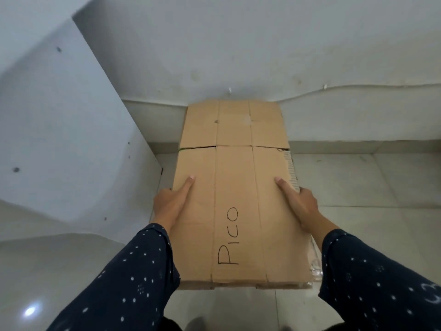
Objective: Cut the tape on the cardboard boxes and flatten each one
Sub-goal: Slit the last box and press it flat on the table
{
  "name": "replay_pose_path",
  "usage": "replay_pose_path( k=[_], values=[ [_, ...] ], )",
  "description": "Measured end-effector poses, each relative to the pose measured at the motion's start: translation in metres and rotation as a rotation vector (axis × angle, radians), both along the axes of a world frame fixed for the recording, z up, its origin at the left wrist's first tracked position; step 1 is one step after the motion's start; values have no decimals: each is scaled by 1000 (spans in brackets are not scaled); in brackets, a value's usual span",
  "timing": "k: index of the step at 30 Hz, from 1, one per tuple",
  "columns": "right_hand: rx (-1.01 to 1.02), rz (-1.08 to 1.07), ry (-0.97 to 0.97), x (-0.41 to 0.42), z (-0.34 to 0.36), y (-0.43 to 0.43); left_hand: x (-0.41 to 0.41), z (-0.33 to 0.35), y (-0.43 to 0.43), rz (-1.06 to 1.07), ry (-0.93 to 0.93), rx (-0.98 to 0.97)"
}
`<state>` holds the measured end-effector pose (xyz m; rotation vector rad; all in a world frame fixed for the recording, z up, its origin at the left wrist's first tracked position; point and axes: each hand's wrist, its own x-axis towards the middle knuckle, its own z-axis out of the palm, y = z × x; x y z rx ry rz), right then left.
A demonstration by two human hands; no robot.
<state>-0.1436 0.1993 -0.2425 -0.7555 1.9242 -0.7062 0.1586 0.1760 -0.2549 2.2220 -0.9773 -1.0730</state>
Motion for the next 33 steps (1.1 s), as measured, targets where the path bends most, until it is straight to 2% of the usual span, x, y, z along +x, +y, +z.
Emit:
replay_pose_path(
  k=[8,14,19,28,30,33],
  values=[
    [12,-19,-10,0,-160,-9,-3,-159,-13,-42,-39,56],
    [26,4,8,-5,-223,-28,-5,-232,-24,-41,14,94],
    [31,19,22,-16,-254,-49,-19,-266,-33,-21,77,82],
    [147,152,-72,-17,-312,-70,-5,-294,-57,-78,18,109],
    [217,198,-96,-16,-308,-75,-4,-294,-62,-119,50,149],
    [247,155,-66,-16,-305,-74,6,-294,-61,-148,203,231]
  ],
)
